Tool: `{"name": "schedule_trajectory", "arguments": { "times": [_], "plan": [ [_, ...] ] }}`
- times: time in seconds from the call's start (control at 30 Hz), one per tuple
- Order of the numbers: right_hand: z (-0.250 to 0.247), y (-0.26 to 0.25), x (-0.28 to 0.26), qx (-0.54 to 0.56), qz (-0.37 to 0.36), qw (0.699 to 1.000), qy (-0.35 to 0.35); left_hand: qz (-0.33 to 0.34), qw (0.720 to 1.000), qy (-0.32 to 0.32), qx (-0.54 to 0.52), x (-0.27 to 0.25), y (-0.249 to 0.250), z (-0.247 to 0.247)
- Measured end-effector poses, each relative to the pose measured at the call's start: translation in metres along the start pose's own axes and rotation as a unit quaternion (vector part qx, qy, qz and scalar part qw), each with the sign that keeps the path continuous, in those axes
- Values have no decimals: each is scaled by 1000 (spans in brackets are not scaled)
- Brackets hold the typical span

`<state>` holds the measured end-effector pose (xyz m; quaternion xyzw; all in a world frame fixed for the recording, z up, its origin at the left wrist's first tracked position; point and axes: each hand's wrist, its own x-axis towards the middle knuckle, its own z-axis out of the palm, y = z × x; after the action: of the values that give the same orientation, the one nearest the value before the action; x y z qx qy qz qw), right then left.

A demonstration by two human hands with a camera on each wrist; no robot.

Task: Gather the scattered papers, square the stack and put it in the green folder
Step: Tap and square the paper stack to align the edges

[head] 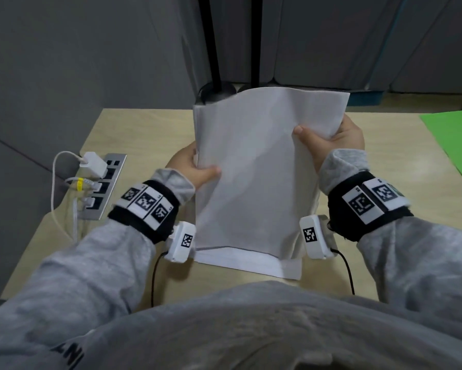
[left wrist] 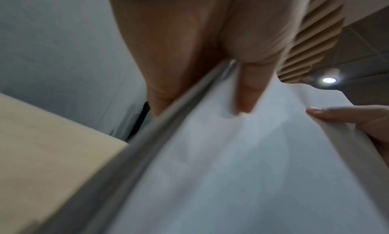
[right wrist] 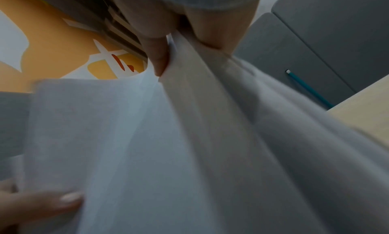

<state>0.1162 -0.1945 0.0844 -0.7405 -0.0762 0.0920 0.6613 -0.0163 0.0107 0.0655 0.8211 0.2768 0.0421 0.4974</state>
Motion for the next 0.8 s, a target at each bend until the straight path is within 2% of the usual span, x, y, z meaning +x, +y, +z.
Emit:
{"name": "schedule_trajectory", "arguments": {
  "times": [0.03, 0.1, 0.2, 0.37, 0.6, 0.7, 0.8],
  "plan": [
    [1, 0, 0, 1, -3, 1000, -3, -5, 999, 47, -17, 0, 0, 2],
    [0, -1, 0, 7, -12, 1000, 4, 0, 995, 89, -44, 0, 4, 3],
    [-6, -3, -1, 41, -26, 999, 1, 19, 991, 110, -72, 1, 9, -5],
    [-10, -2, -4, 34, -24, 998, -52, 118, 976, 143, -116, -8, 32, -23],
    [5, -31, -18, 107, -145, 982, 51, 199, 935, 236, -174, -18, 62, -31],
    [5, -27, -21, 80, -165, 982, 32, 175, 942, 241, -156, -20, 60, -28],
    [0, -14, -19, 36, -138, 990, -21, 144, 960, 181, -160, -23, 42, -20]
  ]
}}
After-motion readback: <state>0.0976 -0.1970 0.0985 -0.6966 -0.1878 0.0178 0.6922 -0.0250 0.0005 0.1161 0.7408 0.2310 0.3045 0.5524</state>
